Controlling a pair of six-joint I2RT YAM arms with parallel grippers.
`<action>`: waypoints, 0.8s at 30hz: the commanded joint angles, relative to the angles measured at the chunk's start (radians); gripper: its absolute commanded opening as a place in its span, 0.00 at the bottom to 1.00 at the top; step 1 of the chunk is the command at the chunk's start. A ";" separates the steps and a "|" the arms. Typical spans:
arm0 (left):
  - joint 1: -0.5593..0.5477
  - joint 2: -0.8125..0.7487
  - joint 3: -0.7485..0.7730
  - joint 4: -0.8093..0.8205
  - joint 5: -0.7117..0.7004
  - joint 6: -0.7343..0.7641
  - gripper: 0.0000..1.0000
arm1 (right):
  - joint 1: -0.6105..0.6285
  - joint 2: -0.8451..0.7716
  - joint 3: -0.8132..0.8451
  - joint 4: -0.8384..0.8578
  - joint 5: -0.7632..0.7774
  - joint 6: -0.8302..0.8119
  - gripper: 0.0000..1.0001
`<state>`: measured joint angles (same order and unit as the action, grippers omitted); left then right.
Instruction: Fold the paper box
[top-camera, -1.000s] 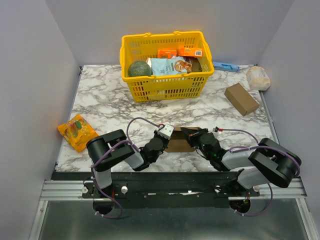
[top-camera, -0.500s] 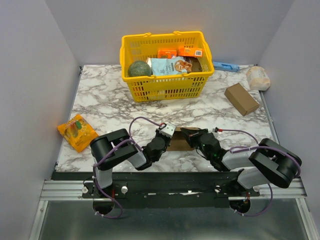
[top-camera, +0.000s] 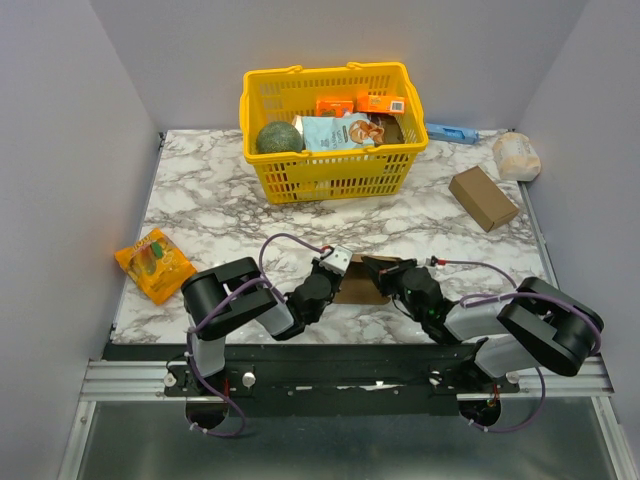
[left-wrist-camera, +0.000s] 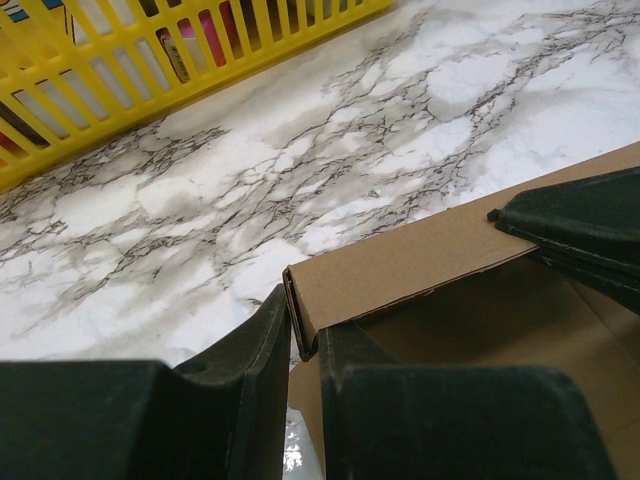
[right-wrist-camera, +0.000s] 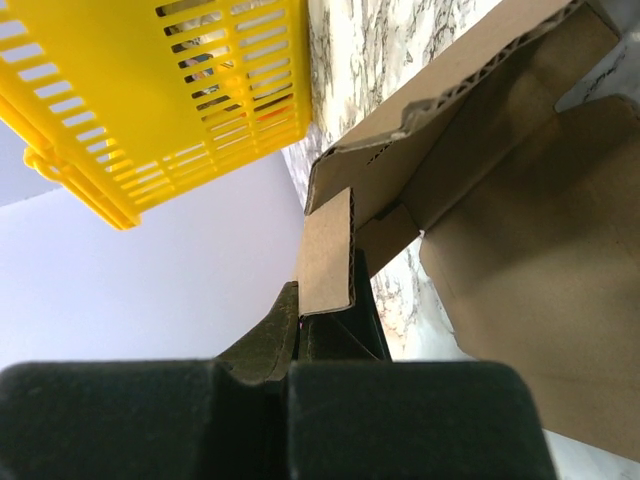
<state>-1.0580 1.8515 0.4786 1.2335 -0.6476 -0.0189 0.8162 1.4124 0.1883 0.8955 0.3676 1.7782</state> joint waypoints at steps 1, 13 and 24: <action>-0.002 -0.060 0.015 0.146 -0.122 0.091 0.11 | 0.014 -0.004 -0.043 -0.154 -0.091 0.046 0.01; -0.040 0.058 0.060 0.271 -0.363 0.437 0.00 | 0.014 -0.295 0.126 -0.820 0.002 0.076 0.01; -0.076 0.176 0.172 0.455 -0.468 0.681 0.00 | 0.014 -0.274 0.134 -0.843 -0.047 0.107 0.01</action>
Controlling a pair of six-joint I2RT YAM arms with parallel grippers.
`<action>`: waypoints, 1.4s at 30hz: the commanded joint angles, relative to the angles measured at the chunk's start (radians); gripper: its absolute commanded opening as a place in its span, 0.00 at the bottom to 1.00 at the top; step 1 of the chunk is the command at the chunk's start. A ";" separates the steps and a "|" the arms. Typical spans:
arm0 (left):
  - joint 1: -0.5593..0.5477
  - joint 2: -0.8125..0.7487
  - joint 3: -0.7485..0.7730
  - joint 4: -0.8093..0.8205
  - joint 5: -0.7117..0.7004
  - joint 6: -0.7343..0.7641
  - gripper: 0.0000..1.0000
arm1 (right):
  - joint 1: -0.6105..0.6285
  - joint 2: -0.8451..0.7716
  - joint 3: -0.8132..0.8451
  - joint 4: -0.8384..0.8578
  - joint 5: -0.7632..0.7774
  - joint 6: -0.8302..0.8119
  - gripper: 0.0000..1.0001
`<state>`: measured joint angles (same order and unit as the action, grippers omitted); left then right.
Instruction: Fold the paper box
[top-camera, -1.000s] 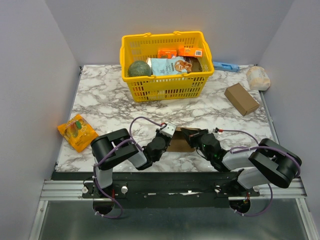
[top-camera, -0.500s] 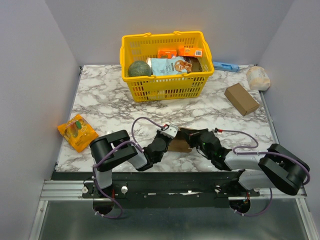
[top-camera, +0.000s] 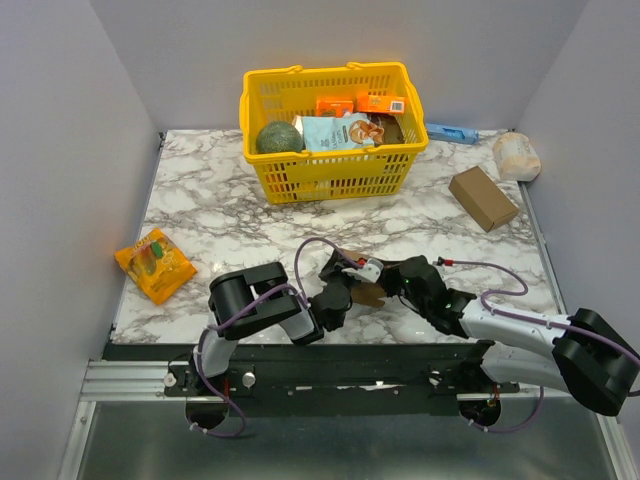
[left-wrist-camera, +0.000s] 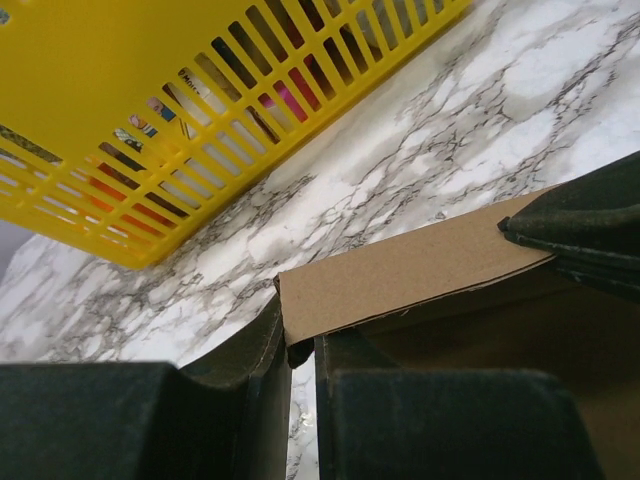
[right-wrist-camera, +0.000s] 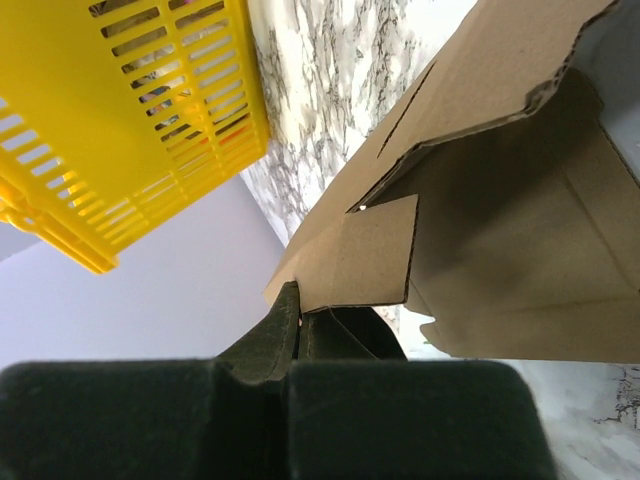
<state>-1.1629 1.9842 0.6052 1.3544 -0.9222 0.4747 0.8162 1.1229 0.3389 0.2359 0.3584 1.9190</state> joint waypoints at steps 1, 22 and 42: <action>0.029 0.048 0.050 0.334 -0.195 0.191 0.00 | 0.014 0.012 -0.020 -0.182 -0.035 -0.031 0.01; 0.135 -0.396 0.010 -0.893 0.457 -0.553 0.00 | 0.014 -0.371 -0.014 -0.328 0.074 -0.503 0.77; 0.270 -0.384 -0.002 -0.972 0.826 -0.625 0.00 | 0.014 -0.594 0.061 -0.669 -0.048 -0.666 0.82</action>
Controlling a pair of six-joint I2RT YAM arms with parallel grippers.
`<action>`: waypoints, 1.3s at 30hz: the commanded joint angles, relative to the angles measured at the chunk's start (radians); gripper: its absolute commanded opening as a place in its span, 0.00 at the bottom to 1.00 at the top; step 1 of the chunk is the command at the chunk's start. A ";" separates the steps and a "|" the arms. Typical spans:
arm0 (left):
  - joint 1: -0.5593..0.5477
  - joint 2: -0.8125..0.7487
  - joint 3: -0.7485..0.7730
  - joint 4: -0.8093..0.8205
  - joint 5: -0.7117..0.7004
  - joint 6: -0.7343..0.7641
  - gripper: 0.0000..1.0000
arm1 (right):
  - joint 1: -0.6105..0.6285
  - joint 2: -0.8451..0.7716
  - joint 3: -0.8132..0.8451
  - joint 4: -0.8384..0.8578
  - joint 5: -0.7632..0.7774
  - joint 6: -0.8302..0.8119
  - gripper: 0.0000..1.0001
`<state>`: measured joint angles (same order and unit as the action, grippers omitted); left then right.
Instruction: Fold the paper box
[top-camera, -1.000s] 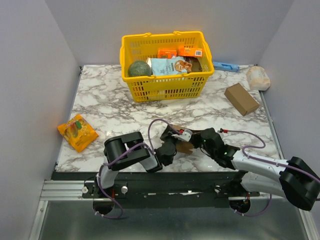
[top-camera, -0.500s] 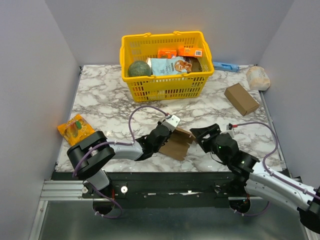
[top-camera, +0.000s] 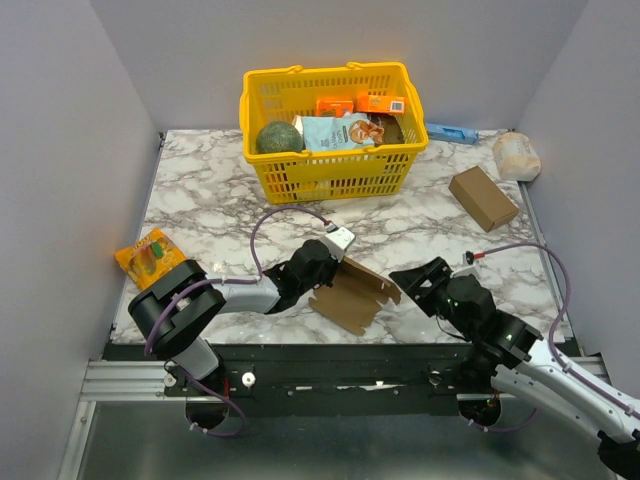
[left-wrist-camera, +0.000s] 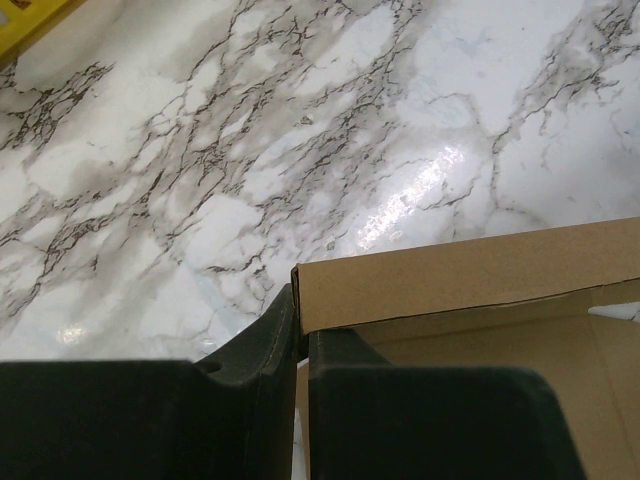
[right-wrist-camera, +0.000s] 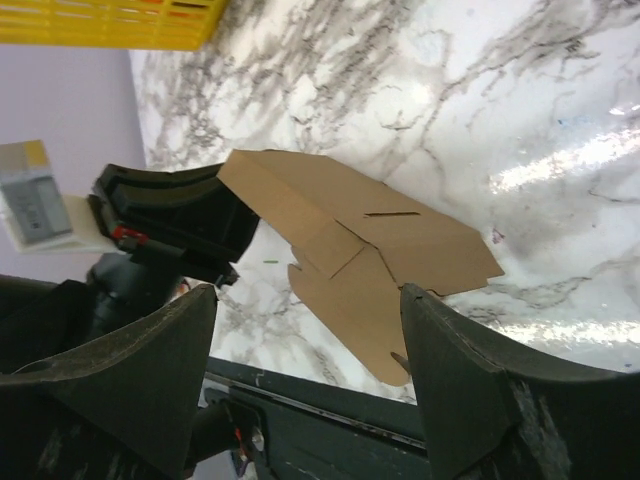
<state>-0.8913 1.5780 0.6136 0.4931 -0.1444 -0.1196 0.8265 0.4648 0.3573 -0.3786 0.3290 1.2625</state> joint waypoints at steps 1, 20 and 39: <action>-0.001 0.019 -0.012 -0.116 0.036 -0.032 0.00 | 0.003 0.077 0.046 -0.052 -0.022 0.001 0.81; -0.003 0.002 0.017 -0.188 0.005 -0.035 0.11 | 0.003 0.215 0.190 0.015 -0.014 -0.040 0.70; 0.011 -0.179 -0.103 -0.142 0.083 -0.093 0.80 | 0.003 0.193 0.174 0.014 -0.042 -0.071 0.78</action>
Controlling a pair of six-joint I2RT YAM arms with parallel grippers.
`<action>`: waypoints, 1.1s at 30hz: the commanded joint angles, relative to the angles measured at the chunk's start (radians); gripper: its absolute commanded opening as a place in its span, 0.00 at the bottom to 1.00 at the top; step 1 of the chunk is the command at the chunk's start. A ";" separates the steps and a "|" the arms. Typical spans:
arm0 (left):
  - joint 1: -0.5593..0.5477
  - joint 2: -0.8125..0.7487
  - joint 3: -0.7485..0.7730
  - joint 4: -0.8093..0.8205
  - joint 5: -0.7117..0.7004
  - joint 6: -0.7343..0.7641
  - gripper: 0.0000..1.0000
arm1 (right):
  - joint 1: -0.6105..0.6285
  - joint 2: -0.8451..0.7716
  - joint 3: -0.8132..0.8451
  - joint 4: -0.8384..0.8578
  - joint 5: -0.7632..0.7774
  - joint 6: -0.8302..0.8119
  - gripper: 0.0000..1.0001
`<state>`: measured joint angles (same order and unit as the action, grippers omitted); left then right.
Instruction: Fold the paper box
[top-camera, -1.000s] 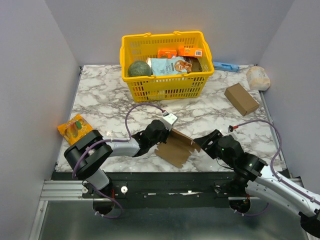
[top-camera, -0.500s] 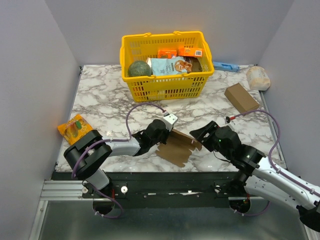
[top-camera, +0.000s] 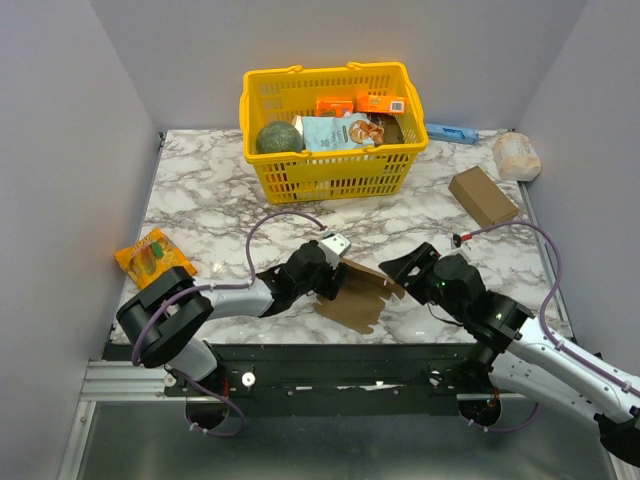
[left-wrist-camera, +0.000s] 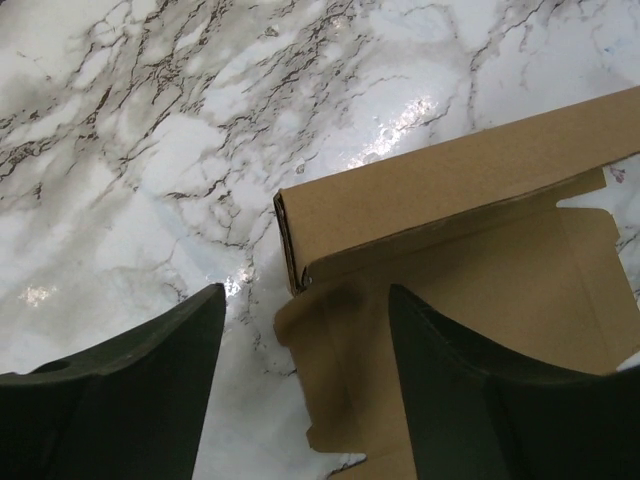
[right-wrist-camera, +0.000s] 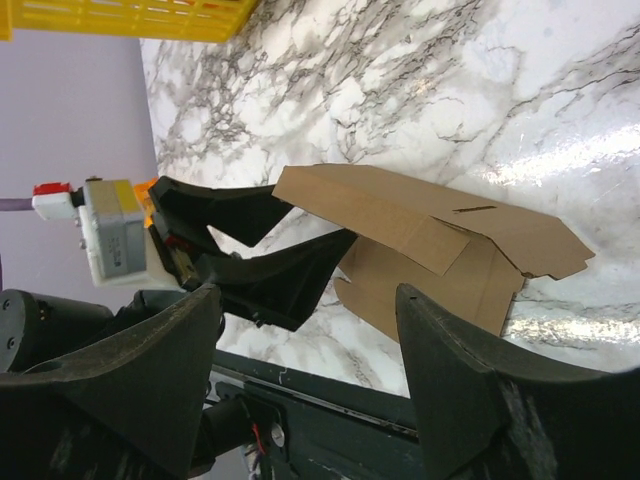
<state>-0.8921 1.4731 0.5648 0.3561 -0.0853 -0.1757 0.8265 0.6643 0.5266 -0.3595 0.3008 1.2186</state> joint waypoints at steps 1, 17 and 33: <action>0.018 -0.109 -0.066 -0.006 0.024 -0.045 0.80 | 0.003 -0.006 0.003 -0.007 -0.015 -0.030 0.78; 0.041 -0.066 -0.039 0.083 0.015 -0.011 0.64 | 0.003 0.109 -0.010 0.039 -0.017 0.015 0.77; 0.148 -0.269 -0.013 -0.066 0.191 -0.206 0.67 | 0.003 0.127 0.070 -0.045 0.060 -0.155 0.69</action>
<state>-0.7868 1.2526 0.5274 0.3523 0.0219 -0.2626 0.8265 0.7979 0.5449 -0.3492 0.3088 1.1458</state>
